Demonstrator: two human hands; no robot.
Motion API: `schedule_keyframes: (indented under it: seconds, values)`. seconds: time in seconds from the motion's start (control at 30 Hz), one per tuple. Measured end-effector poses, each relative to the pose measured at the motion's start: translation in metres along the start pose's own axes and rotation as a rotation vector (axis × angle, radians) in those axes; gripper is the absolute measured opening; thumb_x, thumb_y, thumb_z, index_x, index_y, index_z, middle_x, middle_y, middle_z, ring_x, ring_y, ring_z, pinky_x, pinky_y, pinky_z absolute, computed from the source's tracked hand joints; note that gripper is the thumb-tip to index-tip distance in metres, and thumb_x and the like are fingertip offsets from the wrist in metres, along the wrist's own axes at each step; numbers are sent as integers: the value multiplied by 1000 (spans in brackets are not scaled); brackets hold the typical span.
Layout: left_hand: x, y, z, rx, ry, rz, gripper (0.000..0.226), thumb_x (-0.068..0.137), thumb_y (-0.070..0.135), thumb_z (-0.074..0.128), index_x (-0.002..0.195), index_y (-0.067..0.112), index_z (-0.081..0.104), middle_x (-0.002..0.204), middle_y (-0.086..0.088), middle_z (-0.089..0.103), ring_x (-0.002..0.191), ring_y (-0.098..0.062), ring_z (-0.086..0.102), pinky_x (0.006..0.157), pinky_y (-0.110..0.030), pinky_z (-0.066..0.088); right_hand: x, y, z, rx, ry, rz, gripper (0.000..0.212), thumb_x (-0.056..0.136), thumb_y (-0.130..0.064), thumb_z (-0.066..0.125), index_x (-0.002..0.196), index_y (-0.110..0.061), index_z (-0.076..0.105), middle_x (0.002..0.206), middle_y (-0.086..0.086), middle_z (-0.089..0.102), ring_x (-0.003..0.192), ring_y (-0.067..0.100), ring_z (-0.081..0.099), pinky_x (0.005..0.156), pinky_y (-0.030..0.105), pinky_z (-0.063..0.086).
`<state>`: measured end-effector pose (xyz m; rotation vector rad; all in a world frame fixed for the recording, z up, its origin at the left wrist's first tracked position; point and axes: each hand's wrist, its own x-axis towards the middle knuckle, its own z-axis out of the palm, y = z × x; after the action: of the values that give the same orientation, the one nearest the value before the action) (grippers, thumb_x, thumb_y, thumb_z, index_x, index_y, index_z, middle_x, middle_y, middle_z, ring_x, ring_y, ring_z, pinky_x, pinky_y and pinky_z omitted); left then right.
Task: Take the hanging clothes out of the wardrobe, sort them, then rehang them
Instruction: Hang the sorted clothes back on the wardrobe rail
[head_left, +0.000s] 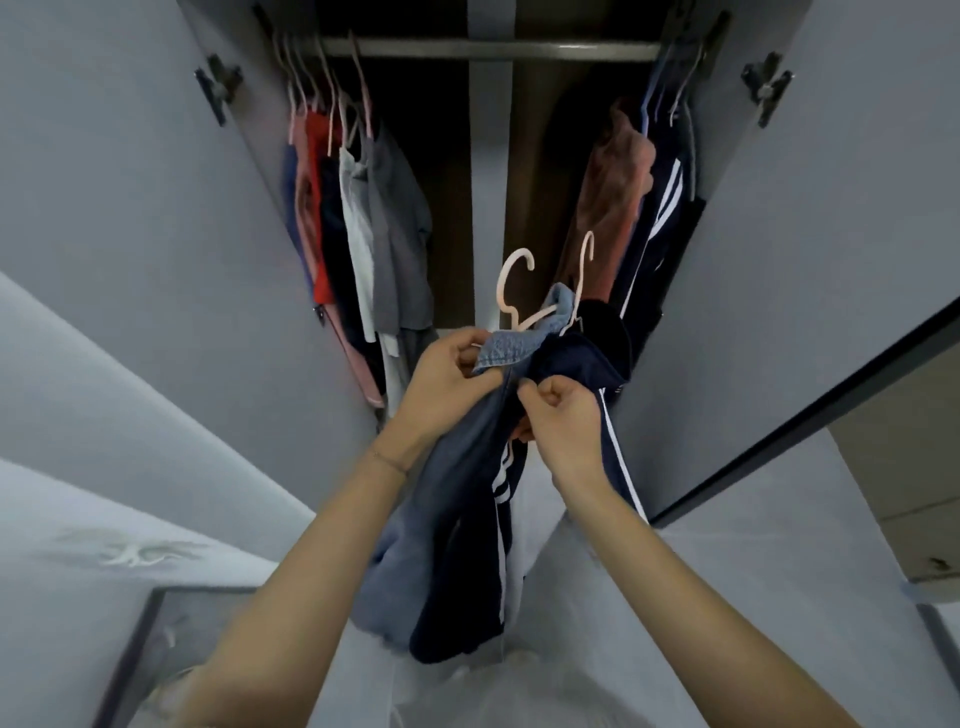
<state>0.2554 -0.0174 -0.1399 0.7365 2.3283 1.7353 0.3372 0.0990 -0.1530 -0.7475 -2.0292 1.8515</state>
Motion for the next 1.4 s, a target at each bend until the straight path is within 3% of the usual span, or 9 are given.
schedule_keyframes:
  seconds: [0.17,0.33,0.5,0.63,0.77,0.93,1.07,1.2,1.4]
  values:
    - [25,-7,0,48,96,-20,20,83,-1,68,103,0,64,94,-9,71,82,-4,64,76,-17,51,41,-3,6,-64,-63,-75,45,94,-12,61,54,-13,38,38,-9,42,37,7,46,44,22,43]
    - [66,-21,-16,69,209,-20,20,82,0,67,100,6,63,93,0,69,83,1,64,77,-14,51,84,-14,26,-62,-133,-106,34,93,-15,61,64,-7,45,58,12,43,55,23,44,55,34,41]
    - [129,-40,-39,50,332,-8,17,83,-1,66,100,2,62,86,4,67,76,7,61,71,-11,49,146,-36,51,-134,-159,-185,35,94,-15,61,63,-9,46,52,-2,42,46,4,38,51,19,33]
    - [195,-51,-65,12,387,17,11,85,-1,64,95,3,60,80,3,64,71,4,59,69,-13,48,200,-58,69,-182,-109,-244,36,94,-17,62,62,-12,48,52,-6,43,46,3,40,51,14,33]
    - [265,-63,-89,-23,412,-30,8,89,5,63,94,6,56,80,-7,64,72,-9,59,66,-18,47,242,-74,84,-227,-74,-290,39,93,-17,63,59,-16,46,51,-5,42,45,4,40,52,14,33]
    - [355,-82,-121,18,400,-77,10,95,10,57,95,0,57,81,-9,60,78,-17,58,58,-11,42,286,-93,97,-253,-21,-342,34,93,-15,63,65,-5,48,53,-2,40,47,4,36,52,13,34]
    - [410,-94,-140,57,400,-77,3,96,8,55,97,5,53,75,4,53,81,-14,53,56,-7,39,315,-103,99,-304,11,-393,33,93,-12,64,65,-4,49,52,-3,39,46,4,38,53,10,33]
    - [446,-105,-155,68,381,-100,15,96,7,53,94,-6,58,77,-5,49,82,-17,47,57,-12,35,336,-108,107,-322,26,-401,35,92,-12,64,63,-6,46,51,-4,38,46,3,38,53,10,33]
    - [471,-118,-167,3,398,-182,29,97,10,52,69,16,44,72,-3,50,77,-16,49,69,-26,40,356,-108,124,-329,12,-396,33,92,-12,64,63,-5,49,50,-6,40,45,3,39,54,11,35]
